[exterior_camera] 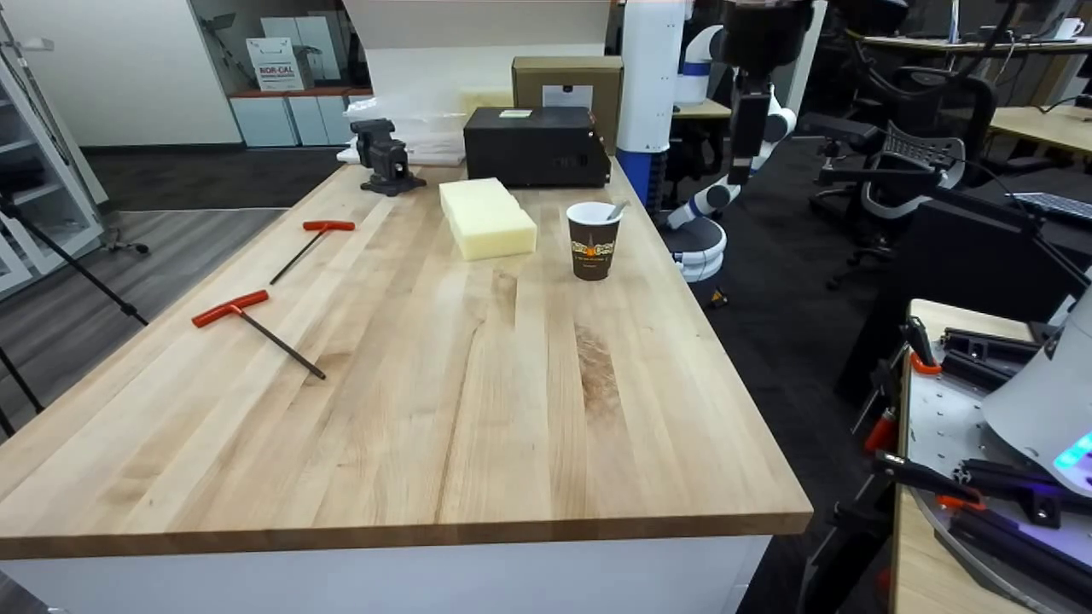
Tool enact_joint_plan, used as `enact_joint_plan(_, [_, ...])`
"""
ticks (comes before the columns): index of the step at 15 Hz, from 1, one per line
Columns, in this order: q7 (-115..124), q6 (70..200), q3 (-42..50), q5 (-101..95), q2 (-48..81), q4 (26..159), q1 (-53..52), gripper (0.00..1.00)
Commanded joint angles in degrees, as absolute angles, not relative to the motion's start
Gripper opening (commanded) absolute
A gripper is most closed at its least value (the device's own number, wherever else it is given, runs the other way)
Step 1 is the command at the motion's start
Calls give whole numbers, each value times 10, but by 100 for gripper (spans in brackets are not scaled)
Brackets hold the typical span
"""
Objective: Pick the marker from the cup and put it on the table
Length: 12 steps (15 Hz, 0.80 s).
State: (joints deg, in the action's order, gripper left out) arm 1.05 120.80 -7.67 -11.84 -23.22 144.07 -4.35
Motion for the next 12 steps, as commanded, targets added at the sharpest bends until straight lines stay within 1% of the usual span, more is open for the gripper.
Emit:
enact_joint_plan(1, [33, 1273, -76, -118, -161, 1401, -41, 100])
enact_joint_plan(7, [1, 1331, -35, -37, -27, 1315, -33, 100])
enact_joint_plan(12, [5, 1329, -21, -15, 45, 1243, -23, 100])
